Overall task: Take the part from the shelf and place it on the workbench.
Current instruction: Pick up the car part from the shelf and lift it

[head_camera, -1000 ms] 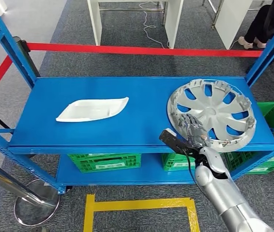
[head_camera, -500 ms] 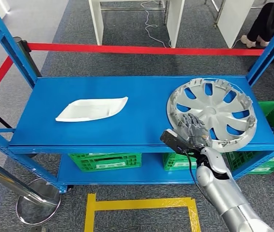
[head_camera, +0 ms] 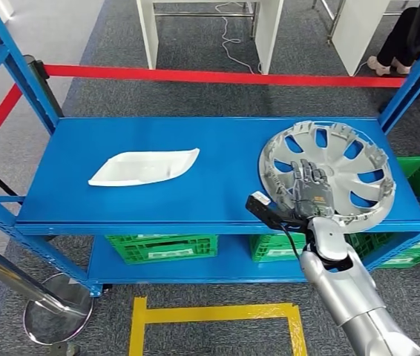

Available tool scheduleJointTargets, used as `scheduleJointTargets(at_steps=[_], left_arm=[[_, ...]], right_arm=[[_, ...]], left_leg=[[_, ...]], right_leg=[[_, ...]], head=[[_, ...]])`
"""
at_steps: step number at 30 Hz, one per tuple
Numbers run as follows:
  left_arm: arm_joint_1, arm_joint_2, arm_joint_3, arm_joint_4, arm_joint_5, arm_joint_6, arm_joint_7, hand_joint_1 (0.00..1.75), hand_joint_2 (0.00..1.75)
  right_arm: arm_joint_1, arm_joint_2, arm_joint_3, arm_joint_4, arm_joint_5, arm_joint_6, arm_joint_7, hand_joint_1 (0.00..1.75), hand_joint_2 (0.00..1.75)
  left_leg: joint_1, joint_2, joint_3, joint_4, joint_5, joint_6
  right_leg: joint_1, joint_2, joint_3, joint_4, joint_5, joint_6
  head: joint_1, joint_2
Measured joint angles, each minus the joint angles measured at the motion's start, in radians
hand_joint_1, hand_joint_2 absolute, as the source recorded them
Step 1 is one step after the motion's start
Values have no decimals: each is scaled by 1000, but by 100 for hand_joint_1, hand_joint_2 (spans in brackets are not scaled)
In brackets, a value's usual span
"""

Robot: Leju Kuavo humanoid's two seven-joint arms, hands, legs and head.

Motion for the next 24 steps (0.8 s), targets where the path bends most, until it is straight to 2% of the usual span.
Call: scheduleJointTargets(at_steps=[2, 3, 6, 7, 8, 9, 11, 12, 14, 16, 18, 19, 21, 22, 23, 24], left_arm=[[0, -2, 0, 0, 1, 0, 1, 0, 0], [-1, -2, 0, 0, 1, 0, 1, 0, 0], [-2, -4, 0, 1, 2, 0, 1, 0, 0], [-1, -4, 0, 1, 1, 0, 1, 0, 0], [-1, -5, 0, 1, 1, 0, 1, 0, 0], [-1, -6, 0, 1, 1, 0, 1, 0, 0], [-2, -7, 0, 1, 1, 0, 1, 0, 0], [-3, -7, 0, 1, 1, 0, 1, 0, 0], [-3, -8, 0, 1, 1, 0, 2, 0, 0], [-3, -7, 0, 1, 1, 0, 4, 0, 0], [-3, -6, 0, 1, 1, 0, 5, 0, 0], [-4, -6, 0, 1, 1, 0, 6, 0, 0], [-3, -6, 0, 1, 0, 0, 7, 0, 0], [-2, -6, 0, 1, 0, 0, 7, 0, 0], [-2, -6, 0, 1, 0, 0, 7, 0, 0], [-2, -6, 0, 1, 0, 0, 7, 0, 0]], right_arm=[[-1, -2, 5, -14, 22, 13, 4, 0, 175], [-2, -3, 7, -19, 28, 17, 6, 0, 175], [0, -6, 13, -24, 34, 35, 8, 0, 175], [2, -8, 15, -24, 33, 46, 6, 0, 175], [3, -9, 17, -24, 28, 58, 2, 0, 175], [3, -11, 19, -24, 20, 70, -3, 0, 175], [-2, -14, 22, -24, 5, 89, -12, 0, 175], [-5, -15, 22, -24, -3, 95, -16, 0, 175], [-7, -16, 23, -25, -23, 107, -26, 0, 175], [-5, -18, 24, -25, -55, 124, -37, 0, 87], [-6, -20, 25, -25, -86, 140, -46, 0, 0], [-7, -21, 26, -24, -99, 146, -48, 0, 0], [-7, -23, 26, -20, -119, 153, -52, 0, 0], [-5, -25, 27, -18, -125, 154, -53, 0, 0], [-4, -26, 27, -15, -131, 155, -54, 0, 0], [-3, -27, 28, -12, -135, 156, -54, 0, 0]], left_leg=[[2, 0, 0, -5, 4, 12], [3, 1, 1, -8, 5, 19], [2, 1, 1, -9, 5, 28], [1, 1, 1, -8, 5, 28], [0, 1, 1, -8, 5, 29], [0, 1, 2, -8, 4, 28], [-2, 0, 4, -7, 3, 26], [-4, 0, 2, -6, 2, 24], [-8, 0, -2, -4, 3, 17], [-7, 0, -4, -2, 2, 9], [-5, 0, -17, 34, -25, -2], [-4, 0, -36, 81, -53, -7], [0, 1, -94, 212, -113, -15], [2, 1, -116, 260, -126, -17], [3, 1, -124, 275, -121, -18], [5, 1, -113, 250, -96, -18]], right_leg=[[-2, 0, -11, 16, -16, 10], [-2, 0, -28, 52, -39, 14], [-3, 0, -120, 243, -124, 19], [-2, 0, -140, 281, -129, 19], [-2, 0, -142, 281, -115, 18], [-2, 0, -126, 241, -84, 15], [0, -1, -62, 108, -16, 8], [1, -1, -33, 51, 1, 4], [4, 0, -10, 6, 2, 0], [2, 1, -7, 1, 3, -6], [-3, -1, -4, -3, 5, -15], [-5, -3, -2, -4, 5, -19], [-5, -4, -1, -4, 3, -24], [-5, -4, 0, -3, 3, -25], [-5, -3, 1, -3, 2, -25], [-5, -2, 3, -3, 1, -25]], head=[[1, 0], [2, 0], [4, 0], [4, 0], [4, 0], [4, 0], [4, 0], [3, 0], [3, 0], [2, 0], [0, 0], [-1, 0], [-3, 0], [-3, 0], [-3, 0], [-3, 0]])
